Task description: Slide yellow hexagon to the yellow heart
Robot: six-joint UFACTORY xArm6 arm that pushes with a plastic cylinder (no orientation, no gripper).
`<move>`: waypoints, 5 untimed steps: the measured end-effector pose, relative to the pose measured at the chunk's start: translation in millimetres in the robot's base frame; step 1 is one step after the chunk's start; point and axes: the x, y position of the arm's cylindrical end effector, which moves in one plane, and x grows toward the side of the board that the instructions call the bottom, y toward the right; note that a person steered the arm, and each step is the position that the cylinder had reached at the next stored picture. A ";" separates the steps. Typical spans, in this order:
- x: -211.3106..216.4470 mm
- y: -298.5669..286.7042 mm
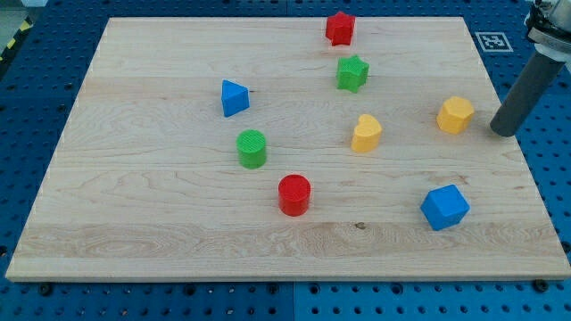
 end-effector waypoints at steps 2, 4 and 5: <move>-28.9 -42.1; -29.0 -58.0; -28.8 -61.4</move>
